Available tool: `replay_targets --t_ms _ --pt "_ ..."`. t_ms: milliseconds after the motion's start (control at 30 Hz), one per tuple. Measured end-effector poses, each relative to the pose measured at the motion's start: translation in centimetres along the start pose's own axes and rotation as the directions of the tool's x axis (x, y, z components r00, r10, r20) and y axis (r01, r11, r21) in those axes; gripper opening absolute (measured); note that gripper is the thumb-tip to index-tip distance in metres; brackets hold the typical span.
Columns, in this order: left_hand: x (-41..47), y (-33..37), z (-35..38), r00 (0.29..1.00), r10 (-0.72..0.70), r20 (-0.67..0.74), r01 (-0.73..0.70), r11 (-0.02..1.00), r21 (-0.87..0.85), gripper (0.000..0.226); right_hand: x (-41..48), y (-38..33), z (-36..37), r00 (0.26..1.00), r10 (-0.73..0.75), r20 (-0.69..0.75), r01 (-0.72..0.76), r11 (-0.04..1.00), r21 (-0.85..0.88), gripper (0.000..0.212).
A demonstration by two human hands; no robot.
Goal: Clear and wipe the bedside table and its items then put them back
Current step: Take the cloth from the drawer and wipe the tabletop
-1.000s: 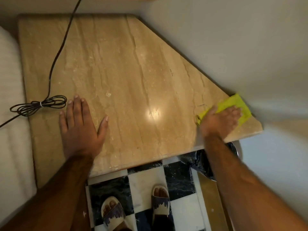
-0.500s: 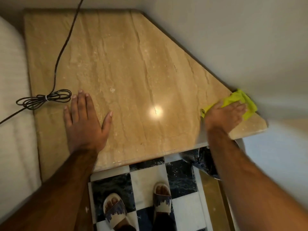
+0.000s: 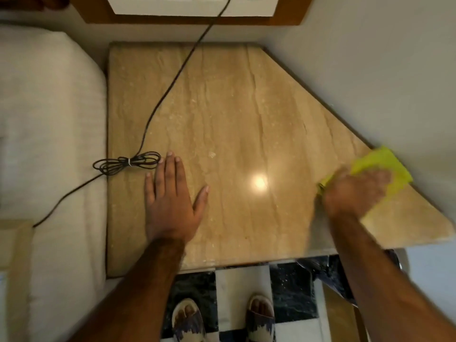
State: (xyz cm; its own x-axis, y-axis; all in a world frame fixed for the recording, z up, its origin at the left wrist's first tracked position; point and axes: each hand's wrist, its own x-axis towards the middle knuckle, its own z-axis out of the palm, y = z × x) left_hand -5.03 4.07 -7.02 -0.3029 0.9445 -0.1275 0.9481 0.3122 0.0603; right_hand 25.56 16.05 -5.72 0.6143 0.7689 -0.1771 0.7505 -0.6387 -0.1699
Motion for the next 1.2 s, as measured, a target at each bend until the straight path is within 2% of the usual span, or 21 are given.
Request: replay_targets --t_ms 67,133,200,233,267,333,367,400,433,467,500,567,600,633,667,767,867,1000,1067,1133,1200 --pt "0.0 0.0 -0.1 1.0 0.002 0.005 -0.002 1.0 0.01 0.087 -0.3 -7.1 2.1 0.968 -0.251 0.028 0.251 0.968 -0.008 0.085" --pt "0.0 0.0 0.0 1.0 0.001 0.006 -0.001 1.0 0.009 0.087 -1.0 -14.5 3.7 0.879 -0.473 0.061 0.475 0.879 -0.038 0.084" --pt "0.0 0.1 0.1 1.0 0.0 0.008 0.0 1.0 0.014 0.087 -2.5 -21.4 4.5 0.76 -0.633 0.147 0.644 0.764 -0.036 0.077" --pt "0.0 0.0 0.2 1.0 0.003 0.007 -0.003 1.0 0.018 0.087 -4.0 -24.0 4.9 0.664 -0.723 0.191 0.741 0.671 -0.04 0.076" --pt "0.0 -0.1 0.3 1.0 0.006 0.005 -0.007 1.0 0.021 0.087 -5.9 -25.8 5.0 0.533 -0.81 0.245 0.84 0.542 -0.036 0.076" --pt "0.0 -0.2 0.5 1.0 0.011 0.005 -0.011 1.0 0.025 0.088 -9.3 -25.8 5.4 0.235 -0.916 0.324 0.968 0.25 0.003 0.073" --pt "0.0 -0.1 0.5 1.0 0.011 0.002 -0.011 1.0 0.025 0.088 -10.4 -24.1 5.5 0.122 -0.94 0.32 0.99 0.136 0.021 0.073" --pt "-0.1 -0.1 0.5 1.0 0.006 -0.004 -0.006 1.0 0.026 0.088 -10.6 -21.8 5.6 0.067 -0.955 0.29 0.996 0.08 0.034 0.073" --pt "-0.1 -0.1 0.6 1.0 0.005 -0.009 -0.005 1.0 0.025 0.088 -10.0 -19.2 5.3 0.093 -0.965 0.246 0.992 0.11 0.054 0.074" --pt "0.0 -0.1 0.6 1.0 0.004 -0.015 -0.004 1.0 0.02 0.087 -8.9 -16.5 5.0 0.183 -0.961 0.208 0.975 0.204 0.083 0.074" --pt "0.0 0.0 0.5 1.0 0.008 -0.019 -0.008 1.0 0.012 0.087 -7.2 -13.8 4.5 0.323 -0.929 0.179 0.936 0.342 0.087 0.074" --pt "-0.1 -0.2 0.6 1.0 0.015 -0.022 -0.015 1.0 0.001 0.087 -4.1 -8.4 3.0 0.624 -0.773 0.113 0.777 0.63 0.018 0.075" --pt "-0.2 -0.3 0.6 1.0 0.017 -0.021 -0.017 1.0 -0.004 0.087 -3.1 -5.6 2.1 0.736 -0.673 0.067 0.675 0.737 -0.017 0.075" --pt "-0.2 -0.3 0.6 1.0 0.02 -0.018 -0.021 1.0 -0.005 0.087 -2.7 -3.0 1.4 0.804 -0.593 0.039 0.594 0.804 -0.038 0.075" --pt "-0.2 -0.2 0.5 1.0 0.025 -0.015 -0.025 1.0 -0.008 0.088 -2.6 -0.7 0.7 0.839 -0.544 0.032 0.545 0.837 -0.054 0.075" --pt "0.0 -0.1 0.5 0.999 0.031 -0.017 -0.031 1.0 -0.002 0.088 -3.7 3.4 0.3 0.835 -0.549 0.034 0.549 0.831 -0.09 0.075" --pt "-0.2 -0.2 0.6 1.0 0.019 0.0 -0.019 1.0 -0.007 0.088 -4.1 3.7 0.9 0.841 -0.542 0.012 0.54 0.836 -0.099 0.076" --pt "0.1 -0.1 -0.1 1.0 0.003 0.012 -0.003 0.999 -0.042 0.091 -3.8 3.1 0.4 0.831 -0.557 0.007 0.557 0.831 0.002 0.075" --pt "-0.4 0.4 -1.6 0.998 -0.004 0.062 0.017 0.978 -0.209 0.098 -6.3 2.0 -0.5 0.771 -0.637 0.01 0.637 0.771 0.006 0.067" --pt "-2.4 0.5 -4.1 0.995 -0.088 0.05 0.101 0.852 -0.514 0.096 -12.3 -0.3 -1.0 0.673 -0.725 0.147 0.696 0.688 0.203 0.062" --pt "-5.8 -0.5 -7.3 0.973 -0.206 -0.107 0.083 0.738 -0.669 0.077 -20.4 -2.7 -1.5 0.553 -0.758 0.346 0.595 0.65 0.473 0.052"
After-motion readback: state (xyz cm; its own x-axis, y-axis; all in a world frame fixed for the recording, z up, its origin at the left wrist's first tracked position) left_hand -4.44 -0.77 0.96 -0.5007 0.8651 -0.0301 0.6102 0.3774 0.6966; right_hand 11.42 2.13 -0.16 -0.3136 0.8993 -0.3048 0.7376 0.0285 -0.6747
